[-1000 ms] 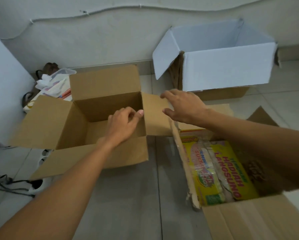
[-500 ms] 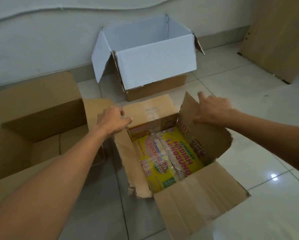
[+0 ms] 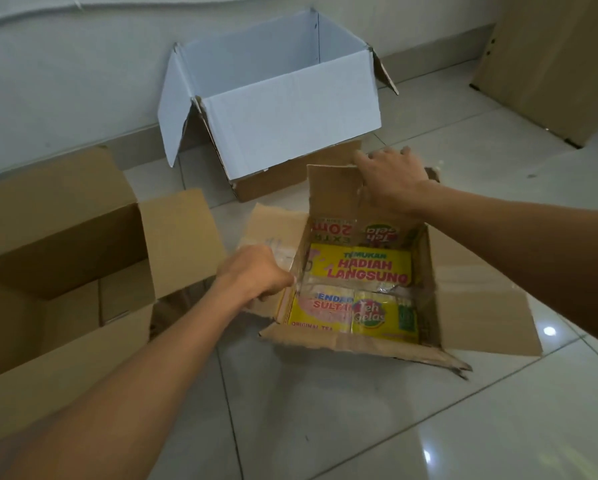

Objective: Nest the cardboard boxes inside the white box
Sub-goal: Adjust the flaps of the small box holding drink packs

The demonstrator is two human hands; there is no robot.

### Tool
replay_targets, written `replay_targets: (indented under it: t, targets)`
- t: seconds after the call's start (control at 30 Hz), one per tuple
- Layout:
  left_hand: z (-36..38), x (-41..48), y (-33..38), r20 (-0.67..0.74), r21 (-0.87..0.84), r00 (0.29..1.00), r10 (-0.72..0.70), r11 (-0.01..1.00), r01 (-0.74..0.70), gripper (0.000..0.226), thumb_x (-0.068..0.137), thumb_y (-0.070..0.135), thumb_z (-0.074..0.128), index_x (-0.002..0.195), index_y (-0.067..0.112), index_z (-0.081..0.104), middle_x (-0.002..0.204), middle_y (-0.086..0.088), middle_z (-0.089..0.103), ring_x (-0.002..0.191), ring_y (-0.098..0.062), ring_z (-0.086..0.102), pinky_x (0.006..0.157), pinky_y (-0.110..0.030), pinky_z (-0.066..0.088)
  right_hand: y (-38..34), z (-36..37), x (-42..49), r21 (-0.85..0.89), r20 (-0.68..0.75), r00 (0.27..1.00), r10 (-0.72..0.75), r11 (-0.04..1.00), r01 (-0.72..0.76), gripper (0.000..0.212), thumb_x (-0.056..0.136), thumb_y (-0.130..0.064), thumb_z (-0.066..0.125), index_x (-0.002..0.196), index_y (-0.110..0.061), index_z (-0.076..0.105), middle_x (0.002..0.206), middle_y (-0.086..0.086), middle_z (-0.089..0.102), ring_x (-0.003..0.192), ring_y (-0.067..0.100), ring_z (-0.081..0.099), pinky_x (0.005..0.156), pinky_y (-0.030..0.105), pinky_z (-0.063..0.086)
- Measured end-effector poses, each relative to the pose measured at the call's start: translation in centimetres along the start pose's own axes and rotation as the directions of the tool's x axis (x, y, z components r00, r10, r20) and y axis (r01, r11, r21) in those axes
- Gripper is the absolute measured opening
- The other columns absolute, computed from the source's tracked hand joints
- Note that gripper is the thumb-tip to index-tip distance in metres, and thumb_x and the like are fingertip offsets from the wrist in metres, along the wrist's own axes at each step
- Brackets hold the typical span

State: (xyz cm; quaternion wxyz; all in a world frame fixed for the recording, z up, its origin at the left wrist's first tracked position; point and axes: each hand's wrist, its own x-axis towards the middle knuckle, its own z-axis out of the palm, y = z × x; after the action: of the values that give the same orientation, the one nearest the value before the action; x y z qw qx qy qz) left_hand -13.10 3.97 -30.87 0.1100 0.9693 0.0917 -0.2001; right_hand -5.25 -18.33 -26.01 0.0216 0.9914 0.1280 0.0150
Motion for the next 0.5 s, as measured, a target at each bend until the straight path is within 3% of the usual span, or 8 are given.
replay_targets:
  t: [0.1, 0.2, 0.27, 0.37, 0.43, 0.47, 0.5]
  targets:
    - [0.5, 0.9, 0.1, -0.211, 0.064, 0.977, 0.032, 0.998, -0.019, 0.041, 0.071, 0.054, 0.066, 0.084, 0.017, 0.054, 0.089, -0.003, 0.065, 0.074, -0.023, 0.060, 0.051, -0.026, 0.039, 1.5, 0.5, -1.3, -0.008, -0.157, 0.988, -0.010, 1.000, 0.009, 0.052, 0.086, -0.028, 0.059, 0.131, -0.014, 0.038, 0.127, 0.017, 0.052, 0.118, 0.035, 0.049, 0.101, 0.051, 0.036]
    - [1.9, 1.2, 0.0, -0.215, 0.060, 0.977, -0.011, 0.998, 0.024, 0.065, 0.072, 0.058, 0.064, 0.116, 0.014, 0.046, 0.113, -0.012, 0.054, 0.099, -0.032, 0.056, 0.068, -0.035, 0.043, 3.9, 2.4, -4.5, -0.023, -0.198, 0.974, 0.110, 0.993, -0.117, 0.052, 0.083, -0.031, 0.060, 0.127, -0.011, 0.040, 0.121, 0.019, 0.051, 0.109, 0.036, 0.051, 0.091, 0.052, 0.041]
    - [3.3, 1.1, 0.2, -0.191, 0.060, 0.981, -0.026, 0.997, 0.038, 0.071, 0.074, 0.059, 0.062, 0.124, 0.012, 0.042, 0.119, -0.015, 0.052, 0.105, -0.034, 0.054, 0.075, -0.037, 0.045, 5.4, 3.9, -7.2, 0.005, -0.143, 0.963, 0.229, 0.973, -0.230, 0.053, 0.084, -0.038, 0.058, 0.124, -0.008, 0.039, 0.113, 0.020, 0.052, 0.099, 0.036, 0.053, 0.079, 0.048, 0.044]
    - [5.3, 0.8, 0.5, -0.155, 0.014, 0.988, -0.011, 1.000, 0.013, 0.054, 0.084, 0.051, 0.058, 0.114, 0.006, 0.053, 0.112, -0.015, 0.061, 0.096, -0.032, 0.059, 0.073, -0.037, 0.048, 7.0, 5.5, -10.0, -0.061, 0.219, 0.898, 0.382, 0.924, -0.379, 0.065, 0.082, -0.065, 0.047, 0.113, -0.008, 0.049, 0.107, 0.016, 0.060, 0.084, 0.031, 0.059, 0.068, 0.036, 0.048]
    - [6.0, 0.6, 0.4, -0.085, -0.052, 0.996, 0.001, 0.999, -0.005, 0.045, 0.091, 0.048, 0.049, 0.098, 0.005, 0.061, 0.102, -0.016, 0.066, 0.084, -0.032, 0.060, 0.065, -0.034, 0.045, 7.2, 6.3, -11.1, 0.050, 0.549, 0.720, 0.423, 0.844, -0.534, 0.077, 0.076, -0.072, 0.051, 0.119, -0.009, 0.048, 0.117, 0.018, 0.059, 0.077, 0.033, 0.064, 0.052, 0.032, 0.052]
    - [6.3, 0.4, 0.3, -0.051, -0.093, 0.999, 0.005, 0.996, -0.010, 0.045, 0.093, 0.047, 0.044, 0.094, 0.005, 0.062, 0.098, -0.016, 0.066, 0.081, -0.032, 0.060, 0.064, -0.033, 0.043, 7.0, 6.6, -11.7, 0.149, 0.653, 0.644, 0.398, 0.766, -0.625, 0.081, 0.075, -0.070, 0.057, 0.128, -0.010, 0.041, 0.126, 0.020, 0.053, 0.081, 0.038, 0.065, 0.045, 0.034, 0.052]
    - [6.6, 0.3, 0.3, -0.022, -0.134, 1.000, 0.004, 0.991, -0.007, 0.045, 0.094, 0.045, 0.042, 0.093, 0.004, 0.062, 0.097, -0.017, 0.066, 0.079, -0.033, 0.060, 0.063, -0.033, 0.043, 6.6, 7.0, -12.0, 0.221, 0.701, 0.613, 0.364, 0.707, -0.672, 0.083, 0.076, -0.064, 0.061, 0.135, -0.013, 0.034, 0.133, 0.020, 0.047, 0.088, 0.041, 0.063, 0.042, 0.036, 0.051]
